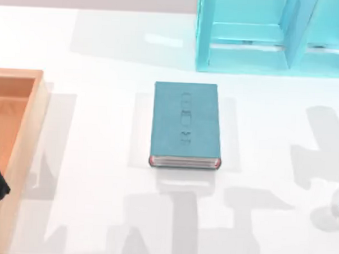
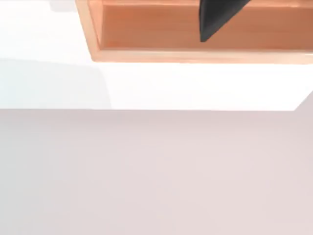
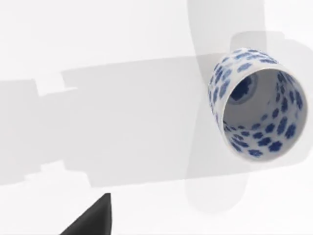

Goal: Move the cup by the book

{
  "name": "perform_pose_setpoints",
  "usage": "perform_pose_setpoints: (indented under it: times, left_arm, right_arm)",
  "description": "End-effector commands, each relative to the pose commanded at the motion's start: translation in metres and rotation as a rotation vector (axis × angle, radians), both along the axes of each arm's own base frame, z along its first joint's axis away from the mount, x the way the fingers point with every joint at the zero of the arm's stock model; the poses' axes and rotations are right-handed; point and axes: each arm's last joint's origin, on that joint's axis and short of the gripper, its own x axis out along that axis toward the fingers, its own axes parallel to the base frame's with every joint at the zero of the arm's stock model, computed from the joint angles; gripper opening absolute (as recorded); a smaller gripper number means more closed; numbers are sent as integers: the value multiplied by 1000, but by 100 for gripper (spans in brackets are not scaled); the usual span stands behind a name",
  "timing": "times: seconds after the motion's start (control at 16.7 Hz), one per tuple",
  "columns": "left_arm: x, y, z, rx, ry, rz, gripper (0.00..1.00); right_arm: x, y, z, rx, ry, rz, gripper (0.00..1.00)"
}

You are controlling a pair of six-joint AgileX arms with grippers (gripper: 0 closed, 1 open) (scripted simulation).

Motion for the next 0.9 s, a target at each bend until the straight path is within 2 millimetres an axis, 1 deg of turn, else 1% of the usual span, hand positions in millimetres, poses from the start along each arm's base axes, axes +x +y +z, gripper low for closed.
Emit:
perform_pose_setpoints:
  times: [0.3, 0.42, 0.54, 0.72, 0.9]
  left_arm:
    - [0, 0, 0, 0, 0, 0, 100]
    - [0, 0, 0, 0, 0, 0, 100]
    - [0, 0, 0, 0, 0, 0, 100]
    - [0, 0, 0, 0, 0, 0, 100]
    - [0, 0, 0, 0, 0, 0, 100]
  right_arm:
    - [1, -1, 0, -1, 6, 5, 100]
    - [2, 0, -4, -2, 10, 8, 100]
    - [3, 0, -19, -3, 14, 10, 100]
    - [7, 1, -53, -1, 2, 11, 100]
    - [5, 1, -85, -1, -1, 11, 100]
